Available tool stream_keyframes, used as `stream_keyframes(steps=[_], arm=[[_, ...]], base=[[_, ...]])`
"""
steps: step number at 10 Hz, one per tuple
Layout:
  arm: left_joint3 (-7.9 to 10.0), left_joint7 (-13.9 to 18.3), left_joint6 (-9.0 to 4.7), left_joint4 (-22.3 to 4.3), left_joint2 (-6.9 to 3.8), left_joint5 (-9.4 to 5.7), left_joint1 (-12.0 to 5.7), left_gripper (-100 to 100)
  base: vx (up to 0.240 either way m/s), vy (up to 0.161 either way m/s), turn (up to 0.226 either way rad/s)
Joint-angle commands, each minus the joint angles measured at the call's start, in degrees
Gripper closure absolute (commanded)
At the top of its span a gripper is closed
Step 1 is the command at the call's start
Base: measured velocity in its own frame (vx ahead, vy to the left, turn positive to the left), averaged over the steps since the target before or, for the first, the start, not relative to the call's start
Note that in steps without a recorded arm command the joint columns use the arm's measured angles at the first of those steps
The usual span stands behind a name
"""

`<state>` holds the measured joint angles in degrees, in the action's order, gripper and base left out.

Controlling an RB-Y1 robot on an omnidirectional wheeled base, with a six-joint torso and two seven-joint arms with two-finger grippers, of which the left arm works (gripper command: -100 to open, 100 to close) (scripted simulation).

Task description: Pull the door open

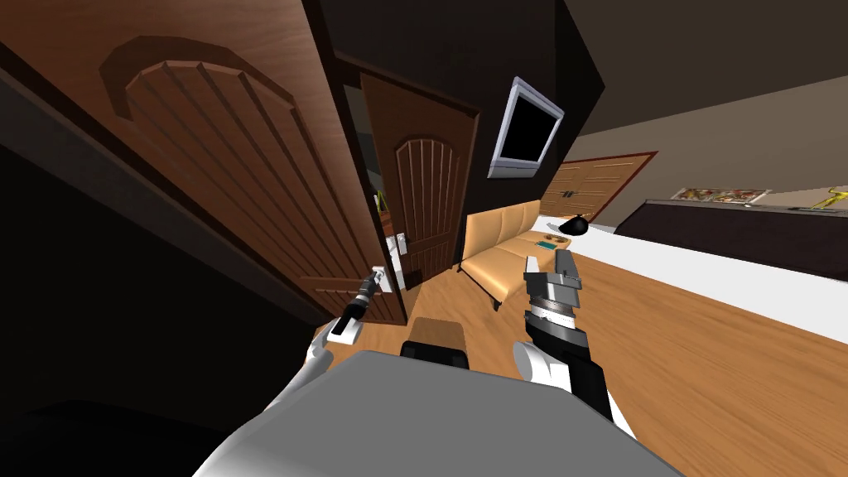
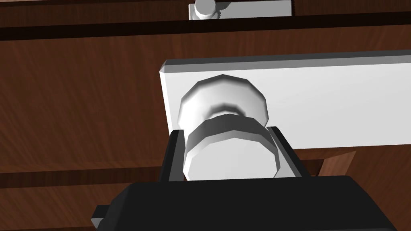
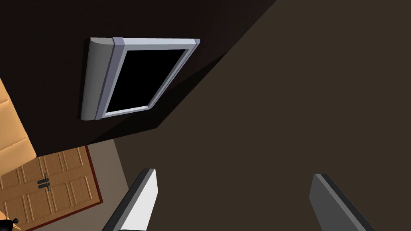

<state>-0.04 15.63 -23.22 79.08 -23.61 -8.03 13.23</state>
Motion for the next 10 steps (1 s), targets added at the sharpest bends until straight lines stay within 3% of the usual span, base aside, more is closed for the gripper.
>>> stream_keyframes(steps=[1,2,3,4,10], arm=[[-1.24,1.16,-1.13,0.53,-1.19,-0.11,0.99,100],[-1.79,1.68,-1.60,0.91,-1.84,-0.16,1.53,100],[-1.16,1.20,-1.03,0.88,-1.52,-0.14,1.40,100],[-1.95,2.06,-2.17,1.13,-2.60,-0.19,2.61,100],[-4.13,5.01,-6.58,2.27,-6.74,-0.50,6.14,100]], base=[[-0.242,0.081,-0.146],[-0.202,0.087,-0.120],[-0.090,0.040,-0.023],[-0.142,0.044,-0.119],[-0.216,0.084,-0.144]])
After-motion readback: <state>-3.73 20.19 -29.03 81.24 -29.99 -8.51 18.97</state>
